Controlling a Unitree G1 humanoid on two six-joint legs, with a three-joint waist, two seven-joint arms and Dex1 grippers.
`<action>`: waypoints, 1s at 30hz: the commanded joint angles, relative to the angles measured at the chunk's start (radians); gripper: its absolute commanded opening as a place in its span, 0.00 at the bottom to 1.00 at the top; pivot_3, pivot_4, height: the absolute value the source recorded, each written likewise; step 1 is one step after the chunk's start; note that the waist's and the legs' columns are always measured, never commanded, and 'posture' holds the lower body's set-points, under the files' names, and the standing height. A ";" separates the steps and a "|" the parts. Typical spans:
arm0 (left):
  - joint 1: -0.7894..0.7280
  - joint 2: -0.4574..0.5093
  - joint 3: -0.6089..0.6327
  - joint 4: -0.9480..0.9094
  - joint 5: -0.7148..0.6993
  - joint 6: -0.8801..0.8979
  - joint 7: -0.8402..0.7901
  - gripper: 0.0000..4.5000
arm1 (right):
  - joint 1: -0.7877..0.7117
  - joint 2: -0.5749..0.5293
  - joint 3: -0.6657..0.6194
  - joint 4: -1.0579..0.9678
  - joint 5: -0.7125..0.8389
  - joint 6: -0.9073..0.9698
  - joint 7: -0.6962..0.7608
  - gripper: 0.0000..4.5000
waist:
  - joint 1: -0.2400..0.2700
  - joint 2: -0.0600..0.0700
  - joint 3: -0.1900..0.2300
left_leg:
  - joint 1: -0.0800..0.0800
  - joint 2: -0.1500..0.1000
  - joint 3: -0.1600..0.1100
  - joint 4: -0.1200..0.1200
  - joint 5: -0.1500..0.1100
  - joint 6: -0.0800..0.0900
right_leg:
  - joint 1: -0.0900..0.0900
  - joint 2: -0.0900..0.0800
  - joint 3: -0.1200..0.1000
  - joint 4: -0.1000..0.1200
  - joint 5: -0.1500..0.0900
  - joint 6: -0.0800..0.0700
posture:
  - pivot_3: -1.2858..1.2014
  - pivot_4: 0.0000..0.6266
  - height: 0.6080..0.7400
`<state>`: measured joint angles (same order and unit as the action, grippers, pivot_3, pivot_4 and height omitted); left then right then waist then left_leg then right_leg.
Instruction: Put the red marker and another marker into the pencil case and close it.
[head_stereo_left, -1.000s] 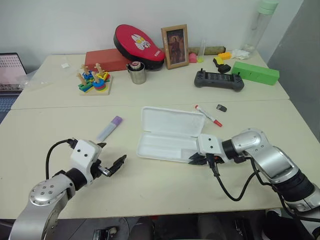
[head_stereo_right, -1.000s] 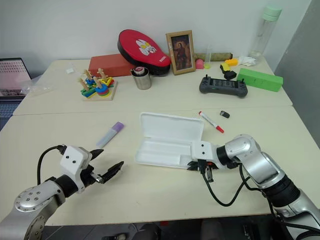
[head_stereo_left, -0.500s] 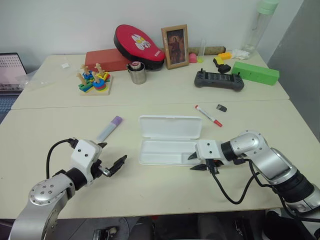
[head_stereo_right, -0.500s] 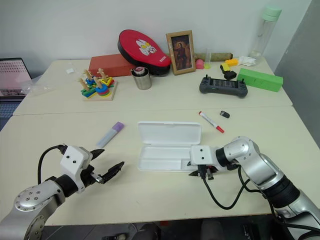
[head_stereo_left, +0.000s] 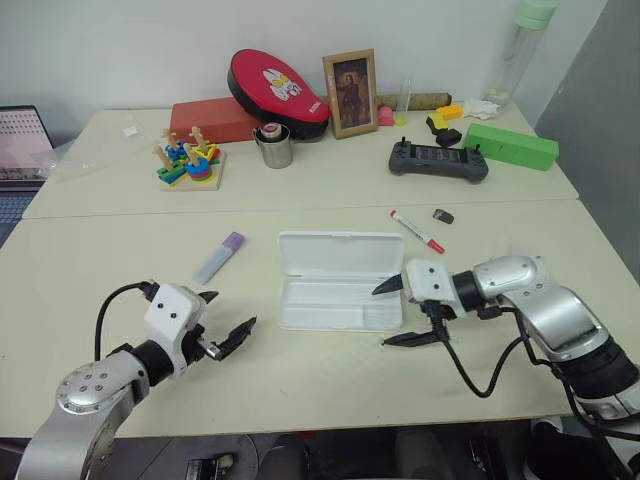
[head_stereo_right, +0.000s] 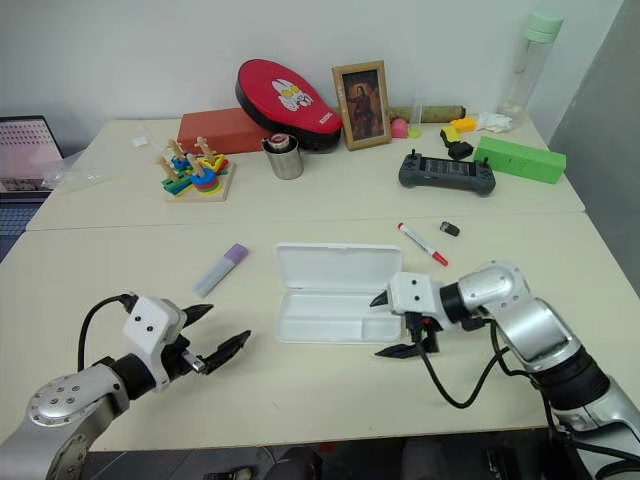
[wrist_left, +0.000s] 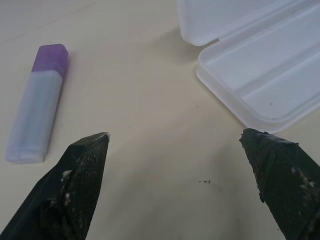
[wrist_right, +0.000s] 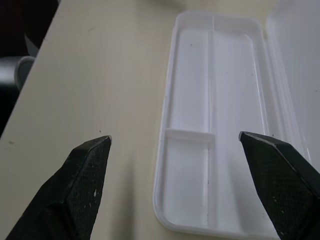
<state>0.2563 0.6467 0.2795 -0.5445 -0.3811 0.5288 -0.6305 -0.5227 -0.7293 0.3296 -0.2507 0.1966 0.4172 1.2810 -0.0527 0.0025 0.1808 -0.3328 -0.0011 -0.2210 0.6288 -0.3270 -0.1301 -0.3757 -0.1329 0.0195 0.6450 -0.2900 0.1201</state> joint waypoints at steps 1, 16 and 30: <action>0.002 0.029 0.046 -0.039 -0.024 0.001 -0.021 1.00 | -0.012 -0.011 -0.068 -0.050 0.065 0.038 -0.006 0.96 | 0.001 0.000 0.000 | 0.000 0.000 0.000 0.000 0.000 0.000 | 0.000 0.000 0.000 0.000 0.000 0.000 | 0.52 0.24 1.00; -0.090 0.271 0.200 -0.139 -0.244 0.135 -0.216 1.00 | 0.008 -0.088 -0.237 -0.065 0.161 0.207 -0.109 0.96 | 0.002 -0.002 0.002 | 0.000 0.000 0.000 0.000 0.000 0.000 | 0.000 0.000 0.000 0.000 0.000 0.000 | 0.52 0.24 1.00; -0.472 0.403 -0.003 -0.192 -0.273 0.182 -0.181 1.00 | -0.100 -0.054 -0.216 0.210 -0.004 0.180 -0.321 0.96 | -0.007 -0.002 0.002 | -0.001 0.001 0.002 0.000 0.000 0.000 | 0.000 0.000 0.000 0.000 0.000 0.000 | 0.52 0.24 1.00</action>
<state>-0.0602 1.0357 0.3557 -0.7353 -0.6922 0.7152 -0.8729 -0.5599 -0.8425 0.1030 -0.1183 0.2553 0.6031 1.0739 -0.0600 0.0004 0.1827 -0.3330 -0.0002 -0.2192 0.6283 -0.3270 -0.1300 -0.3761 -0.1326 0.0192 0.6449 -0.2902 0.1200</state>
